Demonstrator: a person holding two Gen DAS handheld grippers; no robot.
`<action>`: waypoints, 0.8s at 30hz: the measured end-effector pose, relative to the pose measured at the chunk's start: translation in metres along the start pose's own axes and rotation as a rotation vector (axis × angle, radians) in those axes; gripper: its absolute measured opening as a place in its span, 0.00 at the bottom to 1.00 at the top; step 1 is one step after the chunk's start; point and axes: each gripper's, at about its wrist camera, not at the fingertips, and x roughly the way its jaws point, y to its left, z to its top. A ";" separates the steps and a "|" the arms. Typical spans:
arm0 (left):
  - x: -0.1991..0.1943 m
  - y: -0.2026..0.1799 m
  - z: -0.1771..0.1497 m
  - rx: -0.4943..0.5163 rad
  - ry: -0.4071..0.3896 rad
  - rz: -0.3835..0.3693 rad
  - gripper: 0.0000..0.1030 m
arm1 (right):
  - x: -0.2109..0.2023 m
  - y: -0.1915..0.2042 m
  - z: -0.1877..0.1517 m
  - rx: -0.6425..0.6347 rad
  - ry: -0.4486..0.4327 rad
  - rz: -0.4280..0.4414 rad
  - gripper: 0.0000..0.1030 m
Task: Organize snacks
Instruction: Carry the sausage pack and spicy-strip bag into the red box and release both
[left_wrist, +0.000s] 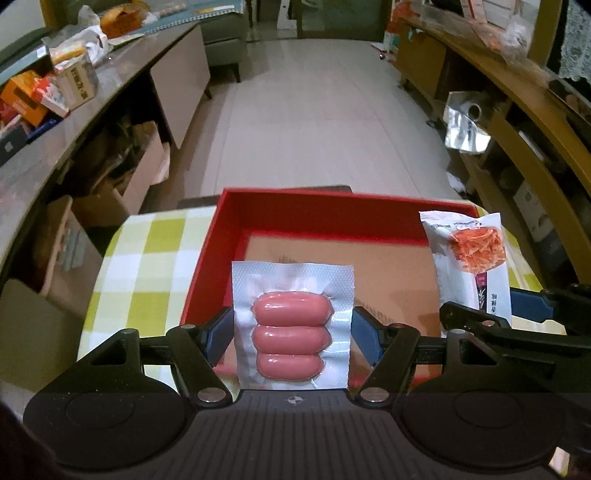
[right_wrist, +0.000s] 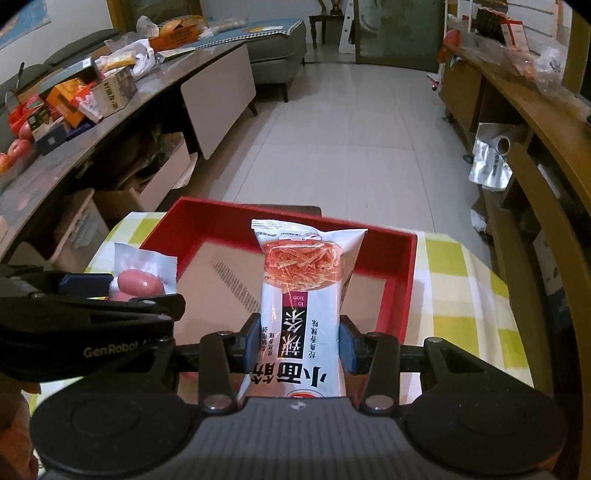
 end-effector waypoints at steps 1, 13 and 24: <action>0.004 0.000 0.003 0.001 0.000 0.004 0.72 | 0.005 0.000 0.003 -0.004 0.004 -0.003 0.48; 0.059 -0.004 0.014 0.052 0.063 0.082 0.72 | 0.064 -0.005 0.015 -0.041 0.054 -0.055 0.48; 0.084 0.013 0.006 0.039 0.145 0.123 0.74 | 0.096 0.004 0.002 -0.108 0.115 -0.063 0.50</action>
